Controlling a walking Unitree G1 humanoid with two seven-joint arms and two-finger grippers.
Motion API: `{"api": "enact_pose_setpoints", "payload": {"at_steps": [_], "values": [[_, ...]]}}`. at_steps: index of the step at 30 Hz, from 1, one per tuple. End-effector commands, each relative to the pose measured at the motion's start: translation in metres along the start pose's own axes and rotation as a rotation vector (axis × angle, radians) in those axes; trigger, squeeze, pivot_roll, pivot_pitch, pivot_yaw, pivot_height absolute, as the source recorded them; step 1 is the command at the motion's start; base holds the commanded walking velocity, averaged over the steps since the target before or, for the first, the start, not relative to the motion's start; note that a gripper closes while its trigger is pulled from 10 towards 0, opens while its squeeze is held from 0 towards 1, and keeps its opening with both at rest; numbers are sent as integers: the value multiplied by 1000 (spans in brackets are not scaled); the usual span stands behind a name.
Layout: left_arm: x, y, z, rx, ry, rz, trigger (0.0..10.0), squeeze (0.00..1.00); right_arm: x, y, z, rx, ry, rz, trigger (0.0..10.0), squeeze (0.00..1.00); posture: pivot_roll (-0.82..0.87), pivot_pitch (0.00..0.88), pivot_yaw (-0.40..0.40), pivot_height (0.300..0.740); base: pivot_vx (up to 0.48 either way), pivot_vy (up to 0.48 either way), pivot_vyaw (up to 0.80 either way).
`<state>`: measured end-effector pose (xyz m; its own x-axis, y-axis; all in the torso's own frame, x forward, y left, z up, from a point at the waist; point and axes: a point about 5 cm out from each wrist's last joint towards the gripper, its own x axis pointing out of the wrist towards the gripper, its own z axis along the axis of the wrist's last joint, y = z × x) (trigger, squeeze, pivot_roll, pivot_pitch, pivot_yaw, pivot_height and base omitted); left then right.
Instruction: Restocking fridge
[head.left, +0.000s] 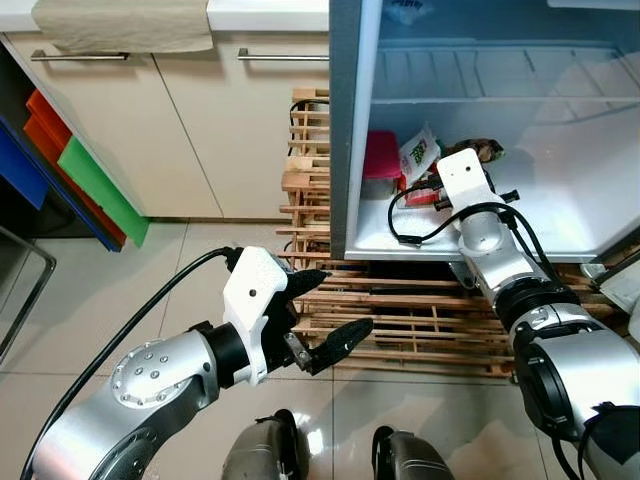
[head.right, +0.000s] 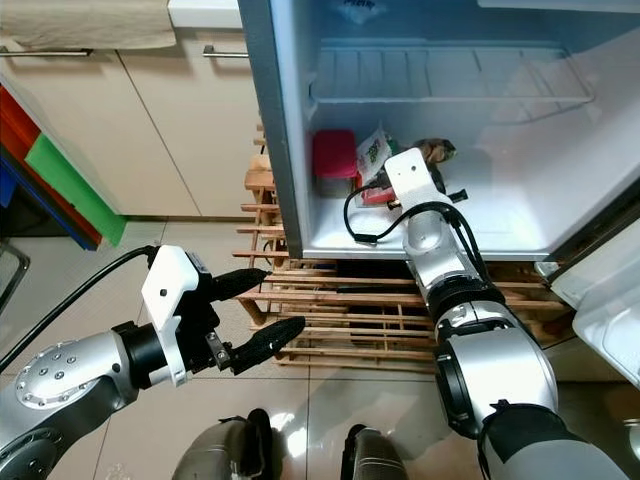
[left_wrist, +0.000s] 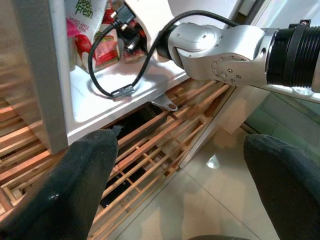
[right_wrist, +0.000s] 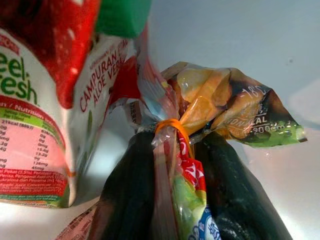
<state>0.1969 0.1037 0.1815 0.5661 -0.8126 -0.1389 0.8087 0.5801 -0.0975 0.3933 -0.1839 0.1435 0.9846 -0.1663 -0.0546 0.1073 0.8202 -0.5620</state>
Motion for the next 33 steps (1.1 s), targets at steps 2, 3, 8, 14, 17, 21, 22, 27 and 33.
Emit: {"api": "enact_pose_setpoints", "payload": {"at_steps": [2,3,8,14,17,21,22,27,33], "values": [[-2,-4,0,-6,3,-5,10000,0,2,-3,2,51,2,11,10000,1000,124,247,34,740,0,0,0],[-2,-4,0,-5,2,-2,10000,0,3,-4,6,63,-17,6,10000,1000,124,247,34,740,0,0,0],[0,-3,1,-4,-4,1,10000,0,6,-11,23,56,-104,-12,10000,1000,110,238,33,740,0,0,0],[5,-2,3,-1,-16,-8,10000,0,7,-16,32,35,-157,-10,10000,1000,99,225,33,740,0,0,0],[7,0,3,0,-18,-7,10000,0,7,-16,32,17,-159,13,10000,1000,89,213,31,740,0,0,0],[10,1,3,3,-25,-6,10000,0,7,-16,28,-20,-151,32,10000,1000,83,200,27,740,0,0,0],[12,3,3,3,-29,-4,10000,0,7,-16,27,-24,-150,38,10000,1000,79,190,24,740,0,0,0],[17,6,5,13,-40,-19,10000,0,6,-12,22,60,-113,75,10000,1000,66,158,25,740,0,0,0],[24,7,7,33,-47,-47,10000,0,5,-8,16,256,-49,98,10000,1000,59,121,28,740,0,0,0]]}}
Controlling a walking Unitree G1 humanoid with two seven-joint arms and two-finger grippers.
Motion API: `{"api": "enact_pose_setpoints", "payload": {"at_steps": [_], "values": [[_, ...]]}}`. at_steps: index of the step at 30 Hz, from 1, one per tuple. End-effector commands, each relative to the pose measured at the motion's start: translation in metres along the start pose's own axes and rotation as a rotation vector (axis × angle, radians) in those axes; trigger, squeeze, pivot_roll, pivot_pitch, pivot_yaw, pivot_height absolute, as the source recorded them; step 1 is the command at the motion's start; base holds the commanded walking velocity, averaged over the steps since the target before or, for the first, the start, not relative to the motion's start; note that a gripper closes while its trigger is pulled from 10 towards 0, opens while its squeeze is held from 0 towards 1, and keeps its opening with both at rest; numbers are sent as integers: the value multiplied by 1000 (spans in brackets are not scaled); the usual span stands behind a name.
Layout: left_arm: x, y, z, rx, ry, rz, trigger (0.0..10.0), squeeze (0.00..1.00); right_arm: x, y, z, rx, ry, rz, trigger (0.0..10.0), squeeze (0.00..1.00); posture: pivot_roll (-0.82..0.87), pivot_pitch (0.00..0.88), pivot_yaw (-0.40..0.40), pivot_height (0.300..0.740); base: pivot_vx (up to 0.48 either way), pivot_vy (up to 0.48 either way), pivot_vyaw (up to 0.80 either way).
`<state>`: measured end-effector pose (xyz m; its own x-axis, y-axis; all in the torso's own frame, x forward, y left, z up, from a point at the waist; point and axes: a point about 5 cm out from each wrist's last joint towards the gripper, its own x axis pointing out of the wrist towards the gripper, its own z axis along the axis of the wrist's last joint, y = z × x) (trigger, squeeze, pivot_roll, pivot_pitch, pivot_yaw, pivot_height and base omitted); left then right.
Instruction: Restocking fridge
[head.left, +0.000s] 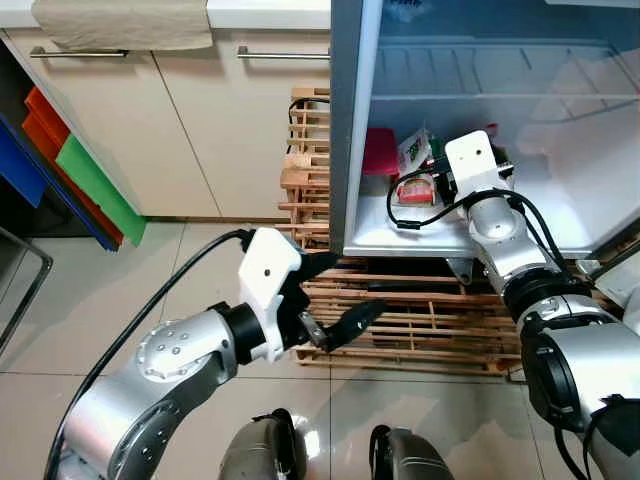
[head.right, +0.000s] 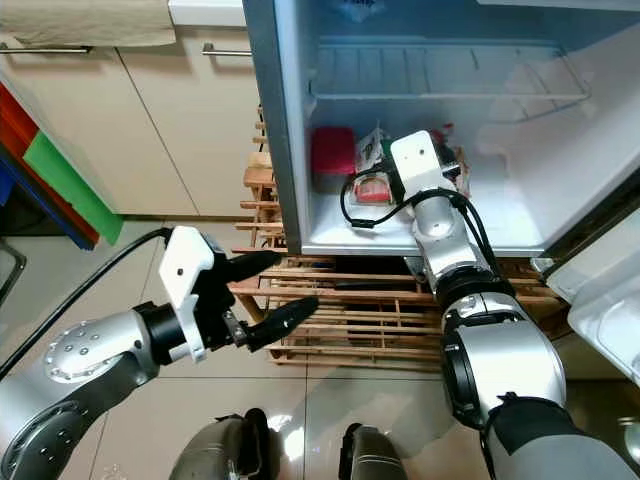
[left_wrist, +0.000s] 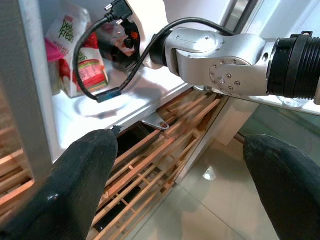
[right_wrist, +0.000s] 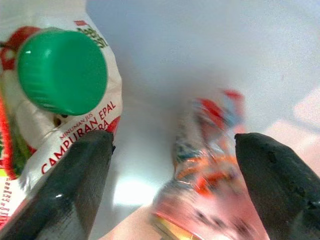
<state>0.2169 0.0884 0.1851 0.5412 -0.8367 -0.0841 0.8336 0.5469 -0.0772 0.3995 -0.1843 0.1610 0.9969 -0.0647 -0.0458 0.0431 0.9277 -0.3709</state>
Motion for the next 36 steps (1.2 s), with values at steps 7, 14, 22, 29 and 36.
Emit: {"api": "enact_pose_setpoints", "payload": {"at_steps": [7,14,22,29,36], "values": [[12,17,-4,-9,-30,34,10000,0,-5,3,1,146,-44,25,10000,1000,33,21,15,740,0,0,0],[15,45,-7,-87,-88,222,10000,0,-26,6,0,164,-122,17,10000,1000,-5,0,21,740,0,0,0],[13,83,-10,-109,-175,501,10000,0,-76,13,-22,177,-141,-16,10000,0,-79,0,52,740,0,0,0],[2,92,-14,-20,-174,626,10000,0,-121,-2,-60,211,-82,-121,10000,0,-77,0,53,740,0,0,0],[9,92,-9,45,-202,676,10000,0,-128,-3,-66,260,-38,-171,10000,0,-78,0,66,740,0,0,0]]}}
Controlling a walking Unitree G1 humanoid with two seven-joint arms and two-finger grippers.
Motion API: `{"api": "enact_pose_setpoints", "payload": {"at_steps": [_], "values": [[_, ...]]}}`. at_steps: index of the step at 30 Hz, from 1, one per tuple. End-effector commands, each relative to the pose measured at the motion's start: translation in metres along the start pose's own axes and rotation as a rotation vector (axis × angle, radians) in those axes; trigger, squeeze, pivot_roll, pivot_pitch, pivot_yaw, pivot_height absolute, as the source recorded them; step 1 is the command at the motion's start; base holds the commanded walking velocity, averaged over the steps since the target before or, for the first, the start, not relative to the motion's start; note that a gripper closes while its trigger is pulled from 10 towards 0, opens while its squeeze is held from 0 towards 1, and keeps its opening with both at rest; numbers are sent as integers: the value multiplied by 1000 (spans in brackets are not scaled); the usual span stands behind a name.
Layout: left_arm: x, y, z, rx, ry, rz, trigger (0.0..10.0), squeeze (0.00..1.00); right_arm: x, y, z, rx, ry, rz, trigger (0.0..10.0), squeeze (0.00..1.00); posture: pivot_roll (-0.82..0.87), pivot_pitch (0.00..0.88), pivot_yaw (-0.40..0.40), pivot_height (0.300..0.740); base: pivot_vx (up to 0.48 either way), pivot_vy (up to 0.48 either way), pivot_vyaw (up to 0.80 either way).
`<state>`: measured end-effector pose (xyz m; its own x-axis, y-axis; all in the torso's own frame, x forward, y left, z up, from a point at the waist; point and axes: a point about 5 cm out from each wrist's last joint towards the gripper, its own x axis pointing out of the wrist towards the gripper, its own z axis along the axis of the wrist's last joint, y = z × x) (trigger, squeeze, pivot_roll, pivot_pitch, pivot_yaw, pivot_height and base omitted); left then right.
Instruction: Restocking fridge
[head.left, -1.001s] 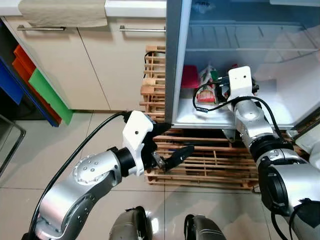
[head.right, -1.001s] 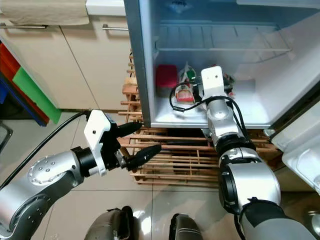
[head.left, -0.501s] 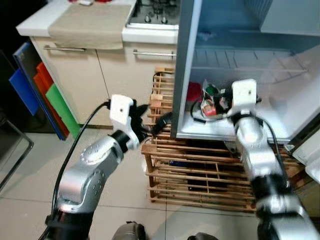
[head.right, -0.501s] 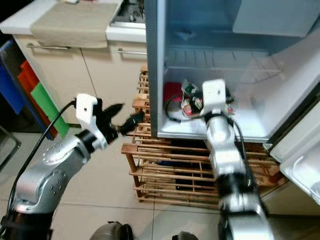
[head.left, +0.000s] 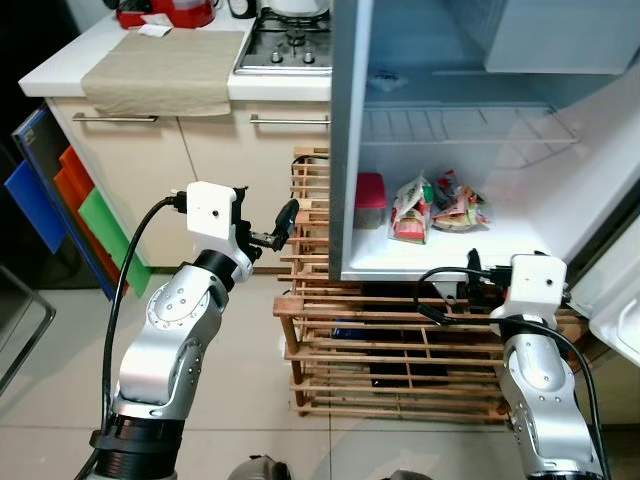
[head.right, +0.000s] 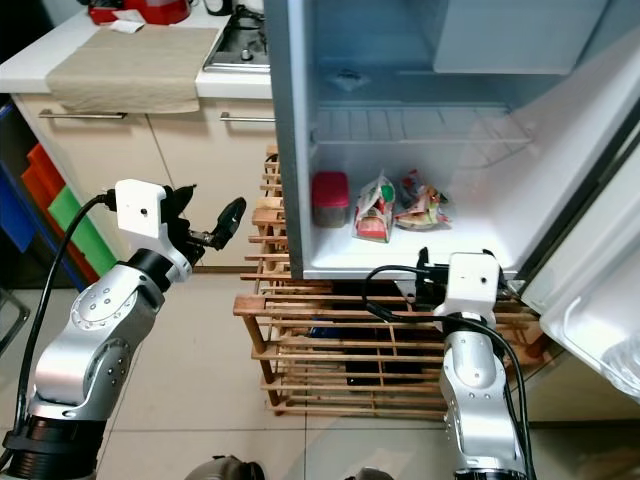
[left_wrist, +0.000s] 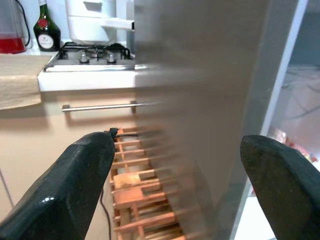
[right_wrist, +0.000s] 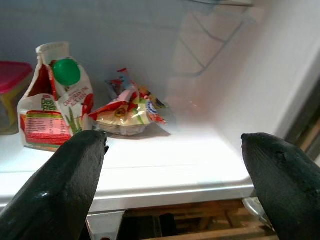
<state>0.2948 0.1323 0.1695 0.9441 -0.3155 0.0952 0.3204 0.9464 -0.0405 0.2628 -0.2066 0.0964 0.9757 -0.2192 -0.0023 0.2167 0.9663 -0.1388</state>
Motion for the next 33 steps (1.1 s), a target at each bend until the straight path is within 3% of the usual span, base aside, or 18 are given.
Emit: {"api": "enact_pose_setpoints", "payload": {"at_steps": [1,19,26,33], "values": [[3,0,-2,9,10,13,10000,0,5,4,13,20,-40,-3,10000,0,-79,0,67,740,0,0,0],[9,0,-7,0,-1,73,10000,0,8,10,23,22,-47,29,10000,0,-102,0,73,740,-269,0,0],[12,0,-8,4,3,67,10000,0,4,13,21,16,-39,51,10000,0,-105,0,79,740,-295,0,0],[12,-2,-5,-31,-20,10,10000,0,-3,14,13,13,-10,65,10000,0,-108,0,90,740,0,-34,0]]}}
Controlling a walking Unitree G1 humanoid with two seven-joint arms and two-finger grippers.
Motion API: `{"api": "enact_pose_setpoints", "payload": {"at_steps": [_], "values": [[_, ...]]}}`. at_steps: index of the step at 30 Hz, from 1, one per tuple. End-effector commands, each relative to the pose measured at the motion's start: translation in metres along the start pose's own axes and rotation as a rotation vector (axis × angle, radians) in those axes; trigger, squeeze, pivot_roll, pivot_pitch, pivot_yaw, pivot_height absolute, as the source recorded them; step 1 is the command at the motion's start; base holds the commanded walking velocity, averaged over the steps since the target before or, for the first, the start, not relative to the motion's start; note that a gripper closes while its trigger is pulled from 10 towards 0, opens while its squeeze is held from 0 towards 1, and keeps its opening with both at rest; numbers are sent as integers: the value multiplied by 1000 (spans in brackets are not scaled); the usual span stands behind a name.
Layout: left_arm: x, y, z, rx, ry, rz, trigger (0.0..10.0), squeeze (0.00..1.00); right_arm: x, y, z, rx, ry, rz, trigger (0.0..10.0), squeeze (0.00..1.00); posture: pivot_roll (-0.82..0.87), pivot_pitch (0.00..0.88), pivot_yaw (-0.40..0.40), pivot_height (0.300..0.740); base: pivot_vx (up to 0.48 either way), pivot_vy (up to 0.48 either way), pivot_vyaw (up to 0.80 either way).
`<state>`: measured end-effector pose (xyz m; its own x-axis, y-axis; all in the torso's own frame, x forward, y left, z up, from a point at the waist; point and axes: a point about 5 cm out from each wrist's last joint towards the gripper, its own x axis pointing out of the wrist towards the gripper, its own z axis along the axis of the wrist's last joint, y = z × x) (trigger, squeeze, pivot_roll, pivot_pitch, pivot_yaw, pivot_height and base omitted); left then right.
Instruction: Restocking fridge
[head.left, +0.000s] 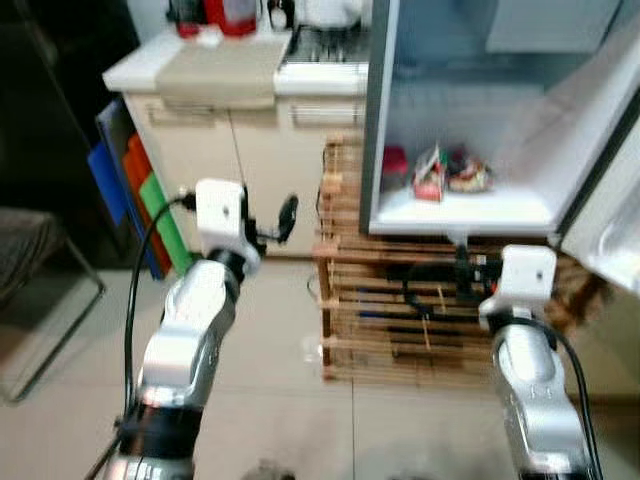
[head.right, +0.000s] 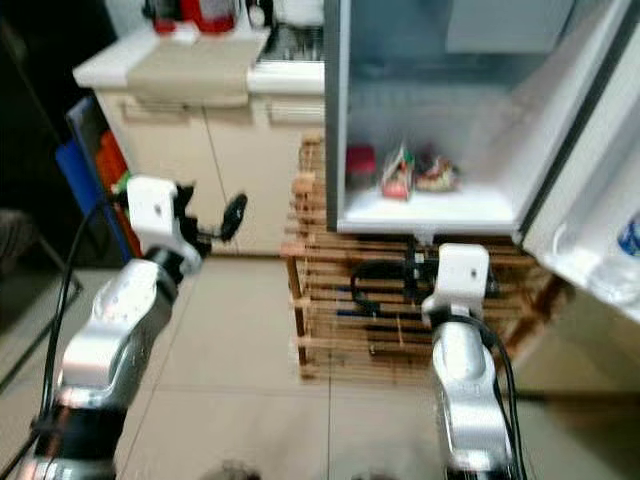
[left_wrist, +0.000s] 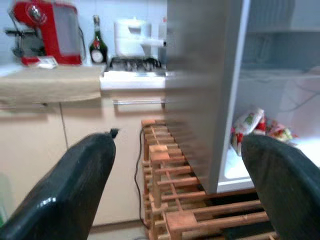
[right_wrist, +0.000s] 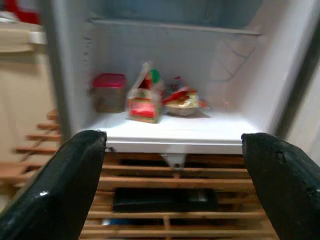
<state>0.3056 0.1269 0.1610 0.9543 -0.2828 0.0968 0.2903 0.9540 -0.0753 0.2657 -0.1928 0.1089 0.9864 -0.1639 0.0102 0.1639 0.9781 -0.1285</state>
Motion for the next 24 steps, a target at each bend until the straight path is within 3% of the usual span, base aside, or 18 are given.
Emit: {"api": "enact_pose_setpoints", "payload": {"at_steps": [1,7,24], "values": [[1,-1,4,0,-17,-24,10000,0,-3,2,-1,3,10,11,10000,0,-108,0,90,740,0,-240,0],[0,-8,6,-25,-20,-100,10000,0,-5,3,-5,4,26,20,10000,0,-109,0,97,740,0,-421,0],[1,-13,5,-29,-26,-123,10000,0,-9,0,-14,-23,58,52,10000,0,-124,0,97,740,0,-426,0]]}}
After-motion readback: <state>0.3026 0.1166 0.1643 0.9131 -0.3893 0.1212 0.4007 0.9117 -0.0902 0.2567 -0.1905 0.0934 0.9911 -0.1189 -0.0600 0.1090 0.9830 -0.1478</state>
